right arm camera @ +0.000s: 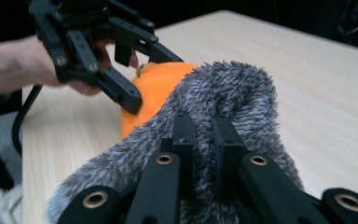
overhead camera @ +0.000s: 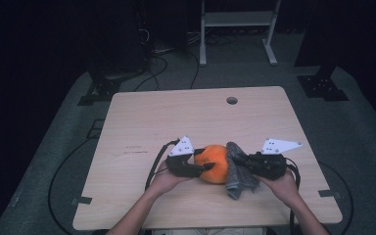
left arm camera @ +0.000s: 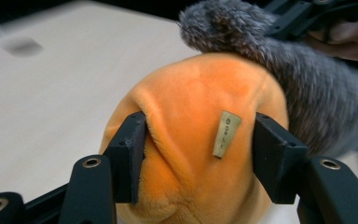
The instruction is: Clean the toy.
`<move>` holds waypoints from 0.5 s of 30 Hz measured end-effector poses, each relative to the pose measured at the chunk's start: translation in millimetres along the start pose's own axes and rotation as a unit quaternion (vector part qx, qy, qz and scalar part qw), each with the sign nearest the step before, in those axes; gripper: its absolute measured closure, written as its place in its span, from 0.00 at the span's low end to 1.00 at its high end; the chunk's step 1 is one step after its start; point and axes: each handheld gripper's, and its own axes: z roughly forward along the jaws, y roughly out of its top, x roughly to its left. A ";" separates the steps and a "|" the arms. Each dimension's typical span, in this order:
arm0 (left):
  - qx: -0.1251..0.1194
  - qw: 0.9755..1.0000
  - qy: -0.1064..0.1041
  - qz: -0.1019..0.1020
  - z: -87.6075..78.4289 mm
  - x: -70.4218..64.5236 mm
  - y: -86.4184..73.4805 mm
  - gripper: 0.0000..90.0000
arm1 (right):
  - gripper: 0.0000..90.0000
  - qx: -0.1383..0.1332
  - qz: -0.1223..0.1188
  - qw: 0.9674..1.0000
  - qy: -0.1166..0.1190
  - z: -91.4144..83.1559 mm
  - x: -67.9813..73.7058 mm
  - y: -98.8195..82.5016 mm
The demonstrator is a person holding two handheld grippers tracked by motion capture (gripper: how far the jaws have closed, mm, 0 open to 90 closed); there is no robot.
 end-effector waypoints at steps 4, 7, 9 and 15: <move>0.033 0.999 0.001 0.007 5.4 0.3 -10.7 0.42 | 0.91 0.042 -0.021 0.999 -0.016 17.4 -0.5 -1.8; 0.045 0.999 -0.003 0.017 3.0 -3.9 -14.0 0.41 | 0.91 0.040 -0.029 0.999 -0.002 24.7 10.6 -5.6; 0.046 0.999 -0.002 0.029 2.9 -6.9 -15.5 0.41 | 0.91 0.039 -0.041 0.998 0.008 29.7 21.2 -1.4; 0.025 0.998 -0.051 -0.034 -8.1 9.4 -18.4 0.35 | 0.91 0.043 -0.041 0.998 0.014 34.0 21.3 3.1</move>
